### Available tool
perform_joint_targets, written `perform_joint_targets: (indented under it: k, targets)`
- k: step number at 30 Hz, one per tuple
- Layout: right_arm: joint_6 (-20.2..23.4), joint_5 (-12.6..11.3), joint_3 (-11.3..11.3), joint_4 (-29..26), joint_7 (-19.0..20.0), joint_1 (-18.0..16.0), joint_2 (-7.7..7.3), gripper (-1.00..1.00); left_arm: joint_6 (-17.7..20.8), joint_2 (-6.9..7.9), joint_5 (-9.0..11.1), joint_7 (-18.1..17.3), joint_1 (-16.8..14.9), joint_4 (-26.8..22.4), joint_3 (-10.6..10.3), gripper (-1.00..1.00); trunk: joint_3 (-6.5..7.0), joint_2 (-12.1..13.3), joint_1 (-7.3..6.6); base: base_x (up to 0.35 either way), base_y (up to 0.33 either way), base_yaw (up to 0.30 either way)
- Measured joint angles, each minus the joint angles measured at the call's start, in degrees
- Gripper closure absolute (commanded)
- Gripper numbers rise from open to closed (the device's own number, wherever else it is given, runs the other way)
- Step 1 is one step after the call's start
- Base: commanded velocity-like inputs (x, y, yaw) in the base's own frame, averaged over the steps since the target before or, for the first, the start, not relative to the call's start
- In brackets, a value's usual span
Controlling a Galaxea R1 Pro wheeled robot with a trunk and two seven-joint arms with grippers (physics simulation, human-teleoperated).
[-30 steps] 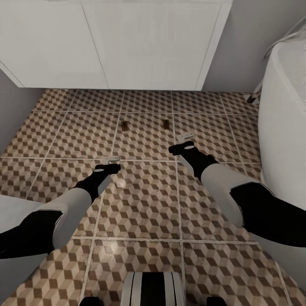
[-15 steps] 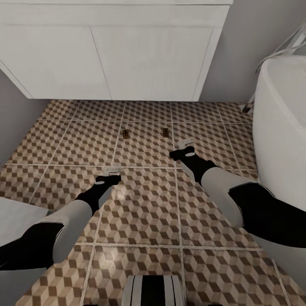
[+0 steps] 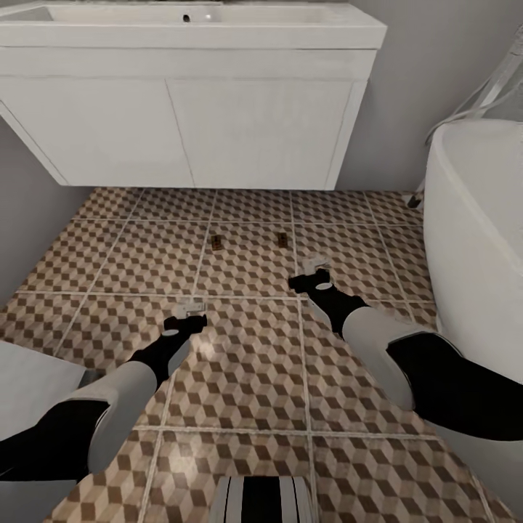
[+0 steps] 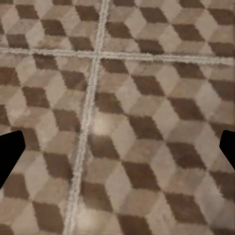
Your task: Take the four mousetraps from the cabinet in the bathroom and place them on the bathroom floor. Make sure all four end up on the same floor surface, and ensure that at least two of them are either under or directly next to the same bathroom sink.
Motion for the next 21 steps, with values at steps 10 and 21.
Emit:
perform_joint_targets:
  k: [10, 21]
  targets:
    - [-3.67, 0.03, -0.06, 0.01, 0.03, 5.38, -0.11, -1.0, -1.45, 0.08, 0.0, -0.14, 3.81, 0.37, 0.01, -1.0, 2.21, 0.14, -0.25, 0.0, 0.0, 0.0]
    - [-7.98, 0.07, -0.11, 0.01, 0.1, 10.77, -1.64, -1.0, -5.06, 0.09, -0.05, -0.2, 8.31, 0.39, 0.01, -1.0, 4.65, 0.28, -0.54, 0.0, 0.0, 0.0]
